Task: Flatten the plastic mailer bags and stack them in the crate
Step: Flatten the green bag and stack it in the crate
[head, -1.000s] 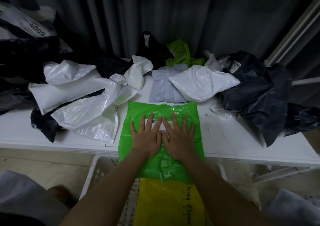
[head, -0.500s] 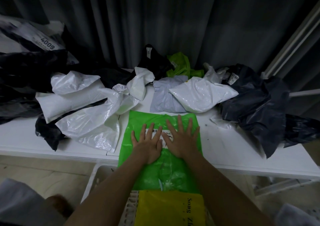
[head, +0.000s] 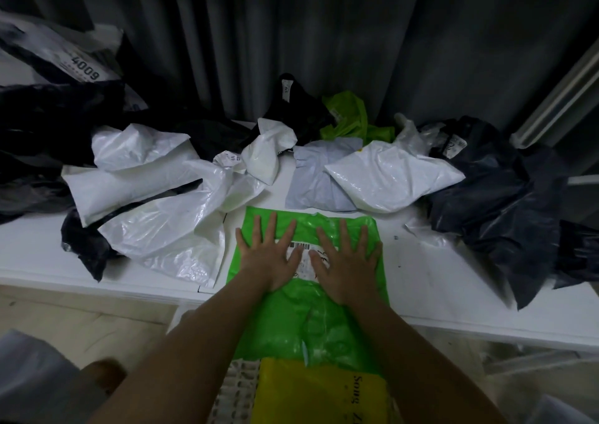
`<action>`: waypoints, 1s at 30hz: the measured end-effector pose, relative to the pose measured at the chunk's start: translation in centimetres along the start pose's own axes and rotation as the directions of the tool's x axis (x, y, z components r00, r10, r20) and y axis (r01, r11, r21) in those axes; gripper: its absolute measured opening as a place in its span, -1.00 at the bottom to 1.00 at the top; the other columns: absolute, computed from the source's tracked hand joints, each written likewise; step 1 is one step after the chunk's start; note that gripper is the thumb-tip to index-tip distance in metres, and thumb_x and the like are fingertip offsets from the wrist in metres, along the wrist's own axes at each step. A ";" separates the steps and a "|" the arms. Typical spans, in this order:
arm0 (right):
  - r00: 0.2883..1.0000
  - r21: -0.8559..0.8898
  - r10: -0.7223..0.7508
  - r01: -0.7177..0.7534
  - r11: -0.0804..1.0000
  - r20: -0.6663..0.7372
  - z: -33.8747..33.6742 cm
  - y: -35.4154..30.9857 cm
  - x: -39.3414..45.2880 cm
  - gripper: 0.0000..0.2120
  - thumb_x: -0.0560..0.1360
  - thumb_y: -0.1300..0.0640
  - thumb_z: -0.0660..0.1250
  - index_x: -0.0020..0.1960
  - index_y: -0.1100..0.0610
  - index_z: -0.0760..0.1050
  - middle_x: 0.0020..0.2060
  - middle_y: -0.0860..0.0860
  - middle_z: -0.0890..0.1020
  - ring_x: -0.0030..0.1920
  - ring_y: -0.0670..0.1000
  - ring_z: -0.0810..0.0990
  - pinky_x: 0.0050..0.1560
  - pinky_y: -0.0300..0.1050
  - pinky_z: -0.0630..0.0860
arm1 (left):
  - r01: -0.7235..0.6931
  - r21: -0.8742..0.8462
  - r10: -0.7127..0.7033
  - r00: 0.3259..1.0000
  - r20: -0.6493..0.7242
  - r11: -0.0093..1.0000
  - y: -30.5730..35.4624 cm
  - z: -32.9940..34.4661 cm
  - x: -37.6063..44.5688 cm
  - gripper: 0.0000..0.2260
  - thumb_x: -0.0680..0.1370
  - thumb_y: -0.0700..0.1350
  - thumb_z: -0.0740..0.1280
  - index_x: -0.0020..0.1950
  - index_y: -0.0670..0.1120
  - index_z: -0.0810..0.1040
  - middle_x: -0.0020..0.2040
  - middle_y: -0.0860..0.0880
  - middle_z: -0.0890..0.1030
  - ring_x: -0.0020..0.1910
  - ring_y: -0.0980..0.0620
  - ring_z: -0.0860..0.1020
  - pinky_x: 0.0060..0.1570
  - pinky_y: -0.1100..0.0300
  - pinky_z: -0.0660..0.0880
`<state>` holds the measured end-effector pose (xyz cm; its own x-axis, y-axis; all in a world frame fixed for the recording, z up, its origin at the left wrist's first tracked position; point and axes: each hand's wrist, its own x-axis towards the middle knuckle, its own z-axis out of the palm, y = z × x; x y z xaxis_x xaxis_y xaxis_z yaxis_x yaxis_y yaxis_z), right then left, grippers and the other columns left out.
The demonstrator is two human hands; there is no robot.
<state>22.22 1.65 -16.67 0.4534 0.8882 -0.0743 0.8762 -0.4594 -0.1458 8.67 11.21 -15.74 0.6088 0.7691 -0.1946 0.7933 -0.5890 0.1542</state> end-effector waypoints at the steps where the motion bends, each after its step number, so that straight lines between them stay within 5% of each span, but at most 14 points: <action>1: 1.000 0.006 0.004 -0.004 1.000 0.002 -0.1 0.0 -0.1 -0.23 0.32 -0.40 -0.43 0.52 -0.28 -0.14 0.56 0.03 -0.15 0.50 0.31 -0.26 0.39 0.43 -0.27 | 0.001 0.008 -0.001 1.000 -0.007 1.000 0.0 0.1 0.0 -0.45 0.58 0.30 -0.17 0.51 0.22 -0.30 0.55 -0.08 -0.29 0.50 -0.20 -0.32 0.34 -0.31 -0.34; 14: 0.988 0.035 -0.048 0.043 0.998 0.148 -2.6 -0.6 -1.0 -0.42 0.56 -0.35 -0.10 0.52 -0.27 -0.16 0.55 0.01 -0.25 0.48 0.29 -0.35 0.35 0.39 -0.40 | 0.011 0.038 -0.008 0.997 -0.075 0.999 0.0 1.1 0.0 -0.30 0.39 0.36 -0.41 0.52 0.20 -0.25 0.57 -0.10 -0.21 0.52 -0.19 -0.25 0.43 -0.20 -0.27; 20: 0.991 -0.002 -0.116 0.117 0.993 0.068 -0.2 -0.9 -4.4 -0.37 0.48 -0.44 -0.23 0.49 -0.31 -0.27 0.55 0.00 -0.22 0.48 0.26 -0.37 0.37 0.42 -0.37 | 0.018 0.056 -0.015 0.999 -0.052 0.998 0.3 0.6 -0.2 -0.43 0.59 0.28 -0.20 0.54 0.15 -0.27 0.56 -0.13 -0.25 0.52 -0.15 -0.30 0.44 -0.20 -0.28; 25: 0.994 0.002 -0.105 0.105 0.994 0.004 0.1 -1.0 -4.4 -0.32 0.42 -0.45 -0.30 0.50 -0.30 -0.21 0.56 0.00 -0.15 0.51 0.26 -0.30 0.36 0.37 -0.35 | -0.006 0.097 0.010 0.999 -0.038 0.995 1.2 -0.9 -1.9 -0.43 0.61 0.25 -0.20 0.55 0.08 -0.25 0.55 -0.14 -0.27 0.51 -0.15 -0.30 0.44 -0.17 -0.27; 30: 0.996 0.002 -0.092 0.092 0.996 -0.014 0.4 -0.9 -4.4 -0.31 0.40 -0.46 -0.32 0.50 -0.30 -0.20 0.56 0.00 -0.11 0.51 0.25 -0.27 0.38 0.39 -0.32 | 0.005 -0.070 -0.011 0.996 -0.091 0.998 1.5 -0.9 -7.0 -0.39 0.56 0.26 -0.26 0.56 0.06 -0.23 0.54 -0.09 -0.30 0.51 -0.11 -0.33 0.42 -0.07 -0.33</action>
<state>19.33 -1.87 -16.58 0.3734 0.9265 -0.0469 0.9137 -0.3760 -0.1541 5.64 5.16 -13.30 0.5971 0.7949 -0.1075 0.7939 -0.5664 0.2212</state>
